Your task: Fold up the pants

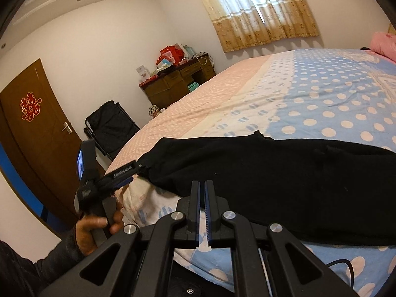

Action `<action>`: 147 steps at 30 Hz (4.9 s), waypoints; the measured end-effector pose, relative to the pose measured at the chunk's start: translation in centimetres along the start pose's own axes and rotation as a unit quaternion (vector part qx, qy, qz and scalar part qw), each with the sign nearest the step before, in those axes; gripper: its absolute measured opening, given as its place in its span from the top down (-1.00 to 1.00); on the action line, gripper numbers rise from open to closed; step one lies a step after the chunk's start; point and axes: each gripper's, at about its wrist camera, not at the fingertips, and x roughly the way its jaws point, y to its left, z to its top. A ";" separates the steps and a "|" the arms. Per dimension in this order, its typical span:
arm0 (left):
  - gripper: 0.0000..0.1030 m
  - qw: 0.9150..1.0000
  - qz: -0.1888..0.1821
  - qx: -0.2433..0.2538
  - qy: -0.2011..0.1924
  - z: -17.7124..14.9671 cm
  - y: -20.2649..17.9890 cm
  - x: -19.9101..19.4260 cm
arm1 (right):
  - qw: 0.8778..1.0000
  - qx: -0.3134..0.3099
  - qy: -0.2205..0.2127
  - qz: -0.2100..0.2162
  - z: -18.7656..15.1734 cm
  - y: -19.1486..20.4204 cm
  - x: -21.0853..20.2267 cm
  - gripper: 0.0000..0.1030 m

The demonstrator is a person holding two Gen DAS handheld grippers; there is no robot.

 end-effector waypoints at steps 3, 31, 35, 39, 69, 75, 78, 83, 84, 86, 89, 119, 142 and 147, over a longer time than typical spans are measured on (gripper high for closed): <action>-0.65 0.999 -0.044 -0.030 0.004 0.5 0.3 0.4 | 1.000 0.006 0.006 0.002 -0.1 -0.4 0.2 0.92; 0.57 0.995 -0.096 0.010 -0.006 2.7 -3.6 0.1 | 0.989 0.131 -0.025 -0.056 -0.4 -6.9 -3.0 0.92; 0.57 0.987 -0.132 0.085 -0.032 3.0 -8.1 -1.6 | 0.979 0.182 -0.024 -0.086 -1.7 -10.1 -4.4 0.92; 0.57 0.966 -0.189 0.173 -0.040 1.4 -14.1 -3.4 | 0.973 0.203 -0.034 -0.108 -2.6 -11.8 -6.2 0.92; -0.57 0.944 -0.157 0.287 0.044 -2.6 -17.2 -1.9 | 0.973 0.224 -0.039 -0.041 -0.7 -14.4 -2.2 -0.40; -0.57 0.967 -0.109 0.222 0.069 -1.1 -13.8 0.0 | 0.979 0.188 0.017 -0.082 0.0 -11.9 1.6 -0.40; -0.57 0.970 -0.099 0.211 0.068 -0.9 -12.9 0.2 | 0.984 0.138 0.020 -0.111 0.2 -10.2 2.2 -0.25; -0.57 0.971 -0.098 0.205 0.071 -1.1 -12.5 0.1 | 0.983 0.053 0.033 -0.171 -0.5 -8.7 3.1 0.58; -0.57 0.972 -0.096 0.204 0.070 -1.2 -12.6 0.0 | 0.983 0.038 0.031 -0.178 -0.4 -8.3 3.0 0.59; -0.57 0.972 -0.097 0.202 0.070 -1.0 -12.7 0.1 | 0.982 0.000 0.022 -0.185 0.0 -7.0 2.6 0.60; -0.57 0.973 -0.094 0.201 0.066 -0.6 -13.0 0.0 | 0.986 -0.041 -0.009 -0.162 1.2 -5.2 0.2 0.61; -0.57 0.940 -0.124 0.294 0.121 -6.5 -22.6 2.2 | 0.947 0.014 -0.010 -0.319 -2.4 -18.2 -13.1 0.60; -0.60 0.960 -0.057 0.255 0.099 -2.9 -14.0 0.8 | 0.991 0.035 -0.056 -0.120 -0.3 -11.0 -12.9 0.36; -0.60 0.961 -0.063 0.248 0.106 -3.0 -13.3 0.7 | 0.996 0.081 0.033 0.021 -1.9 -7.8 -2.9 0.36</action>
